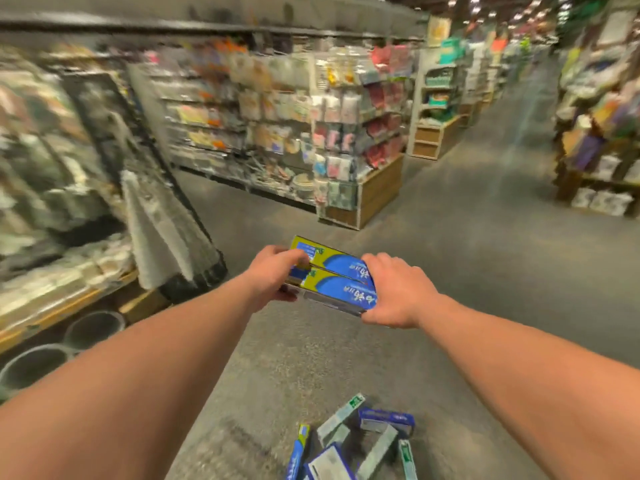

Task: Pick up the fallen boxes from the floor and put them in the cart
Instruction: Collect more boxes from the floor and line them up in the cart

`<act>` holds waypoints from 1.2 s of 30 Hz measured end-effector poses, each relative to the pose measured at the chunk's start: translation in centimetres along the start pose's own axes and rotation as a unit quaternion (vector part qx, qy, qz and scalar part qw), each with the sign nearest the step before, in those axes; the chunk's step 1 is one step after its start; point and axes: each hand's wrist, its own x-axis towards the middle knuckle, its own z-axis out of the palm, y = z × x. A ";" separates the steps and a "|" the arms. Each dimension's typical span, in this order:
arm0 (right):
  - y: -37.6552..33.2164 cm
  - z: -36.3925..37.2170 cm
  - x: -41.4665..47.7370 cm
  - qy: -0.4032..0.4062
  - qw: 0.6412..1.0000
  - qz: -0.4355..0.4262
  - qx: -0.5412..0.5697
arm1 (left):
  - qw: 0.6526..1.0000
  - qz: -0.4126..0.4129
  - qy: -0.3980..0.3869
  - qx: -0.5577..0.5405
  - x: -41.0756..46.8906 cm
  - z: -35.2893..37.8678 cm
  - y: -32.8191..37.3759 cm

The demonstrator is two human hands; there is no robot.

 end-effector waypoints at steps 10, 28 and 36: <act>-18.7 -2.4 0.7 -0.010 0.958 -0.287 0.012 | 0.783 0.130 0.190 0.577 -17.7 -16.3 -6.1; -64.8 3.6 -4.9 -0.052 0.801 -0.595 -0.049 | 0.728 -0.134 0.308 0.598 -43.0 -46.4 -24.2; -78.6 8.7 -4.6 -0.107 0.792 -0.598 -0.057 | 0.746 -0.161 0.278 0.584 -45.0 -58.3 -31.3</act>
